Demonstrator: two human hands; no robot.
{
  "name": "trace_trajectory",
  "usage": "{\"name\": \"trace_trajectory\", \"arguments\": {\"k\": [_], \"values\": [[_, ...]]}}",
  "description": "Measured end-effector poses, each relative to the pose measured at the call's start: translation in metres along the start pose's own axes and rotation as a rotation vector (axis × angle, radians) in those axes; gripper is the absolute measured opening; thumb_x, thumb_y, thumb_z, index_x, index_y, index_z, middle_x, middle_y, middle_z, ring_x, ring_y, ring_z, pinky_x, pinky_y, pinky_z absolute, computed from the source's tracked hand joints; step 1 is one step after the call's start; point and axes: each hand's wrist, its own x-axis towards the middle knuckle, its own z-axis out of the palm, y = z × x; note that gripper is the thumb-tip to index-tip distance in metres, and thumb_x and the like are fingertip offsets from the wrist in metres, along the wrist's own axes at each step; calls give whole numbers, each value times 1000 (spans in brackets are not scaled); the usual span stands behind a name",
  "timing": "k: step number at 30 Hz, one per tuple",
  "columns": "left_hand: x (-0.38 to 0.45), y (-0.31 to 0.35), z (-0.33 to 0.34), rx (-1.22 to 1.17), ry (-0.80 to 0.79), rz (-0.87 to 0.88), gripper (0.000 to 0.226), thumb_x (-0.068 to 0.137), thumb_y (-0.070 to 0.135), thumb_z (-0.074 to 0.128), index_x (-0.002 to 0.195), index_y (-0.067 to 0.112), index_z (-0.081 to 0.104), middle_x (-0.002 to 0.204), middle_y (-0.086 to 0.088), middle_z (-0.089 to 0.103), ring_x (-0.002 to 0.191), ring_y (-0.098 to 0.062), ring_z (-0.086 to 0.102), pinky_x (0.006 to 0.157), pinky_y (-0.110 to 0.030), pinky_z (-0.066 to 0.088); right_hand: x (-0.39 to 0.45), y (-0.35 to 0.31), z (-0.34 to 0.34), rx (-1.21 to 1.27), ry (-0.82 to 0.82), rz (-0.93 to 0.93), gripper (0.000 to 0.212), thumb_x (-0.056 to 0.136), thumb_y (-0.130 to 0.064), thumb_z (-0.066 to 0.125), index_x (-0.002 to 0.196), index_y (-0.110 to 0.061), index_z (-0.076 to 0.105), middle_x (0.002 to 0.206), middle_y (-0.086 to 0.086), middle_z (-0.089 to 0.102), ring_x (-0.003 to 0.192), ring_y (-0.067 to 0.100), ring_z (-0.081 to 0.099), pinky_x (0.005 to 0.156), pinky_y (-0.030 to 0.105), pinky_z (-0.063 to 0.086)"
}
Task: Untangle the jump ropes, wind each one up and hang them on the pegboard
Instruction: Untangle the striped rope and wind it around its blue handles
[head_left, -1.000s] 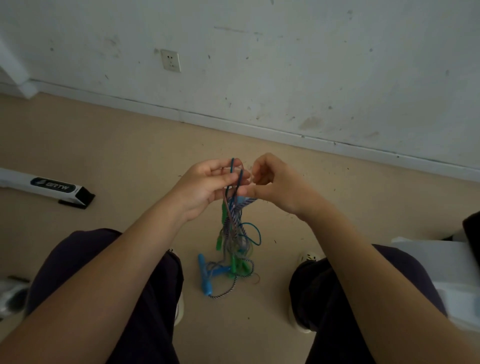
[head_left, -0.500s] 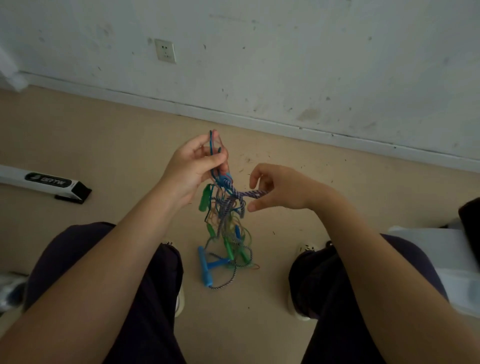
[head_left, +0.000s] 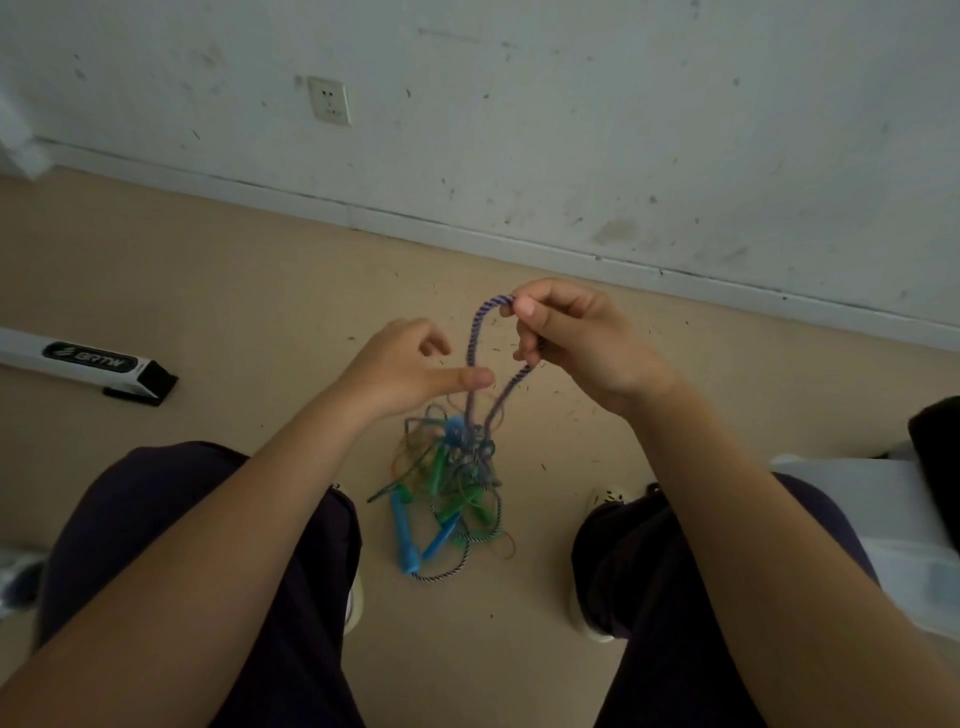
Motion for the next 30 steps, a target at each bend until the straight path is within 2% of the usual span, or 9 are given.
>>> {"name": "trace_trajectory", "arguments": {"k": [2, 4, 8, 11, 15, 19, 23, 27, 30], "values": [[-1, 1, 2, -219, -218, 72, 93, 44, 85, 73, 123, 38, 58, 134, 15, 57, 124, -7, 53, 103, -36, 46, 1, 1, 0, 56, -31, -8, 12, 96, -12, 57, 95, -6, 66, 66, 4, 55, 61, 17, 52, 68, 32, 50], [-3, 5, 9, -347, -371, 119, 81, 52, 68, 82, 125, 40, 60, 136, 19, 58, 131, -2, 50, 114, -39, 40, 1, 1, 1, 101, -61, -23, 11, 95, -13, 58, 95, -7, 67, 67, 3, 56, 61, 17, 52, 63, 28, 48], [-4, 9, 12, -376, -514, 132, 44, 69, 52, 79, 105, 28, 74, 102, -2, 76, 100, -15, 70, 100, -45, 51, 1, 1, 2, 96, -42, 4, 14, 90, -18, 62, 93, -6, 67, 62, 3, 52, 54, 15, 47, 54, 26, 43], [-3, 11, -1, -300, -492, 136, 30, 77, 53, 77, 76, 24, 74, 68, -12, 66, 65, -18, 61, 71, -32, 52, 0, -2, 2, 46, -9, 44, 15, 89, -18, 63, 90, -4, 66, 54, -2, 44, 49, 11, 36, 49, 24, 35], [-5, 10, -23, -261, -348, 48, 38, 78, 53, 70, 74, 15, 65, 52, 2, 52, 54, -17, 50, 69, -31, 50, 0, -5, -8, -75, 114, 71, 29, 72, -30, 76, 81, -5, 66, 50, -6, 43, 46, 11, 31, 49, 26, 28], [-10, 1, -44, -253, -204, 31, 35, 86, 45, 68, 79, 10, 69, 46, 6, 48, 64, -21, 50, 72, -27, 51, -2, -7, -30, -213, 307, 69, 56, 65, -47, 81, 86, 3, 65, 52, -7, 46, 47, 11, 37, 49, 26, 36], [-10, -10, -52, -275, -81, 21, 31, 90, 40, 67, 77, 11, 70, 47, 7, 49, 56, -16, 47, 68, -31, 45, -1, -1, -48, -507, 476, 12, 51, 68, -57, 81, 70, -10, 59, 55, -6, 45, 50, 9, 39, 53, 28, 34], [-10, -8, -33, -272, -100, 32, 31, 94, 39, 63, 74, 16, 69, 54, 2, 44, 55, -17, 41, 60, -29, 40, -7, 7, -50, -756, 288, 20, 55, 63, -70, 71, 78, -18, 65, 66, -7, 56, 58, 8, 49, 57, 25, 40], [-10, -4, -18, -304, -240, 52, 30, 92, 42, 64, 74, 19, 71, 52, 5, 39, 53, -17, 33, 55, -30, 31, -10, 8, -31, -721, 67, 81, 58, 60, -64, 74, 101, -24, 69, 98, -7, 70, 92, 9, 66, 84, 29, 55]]}}
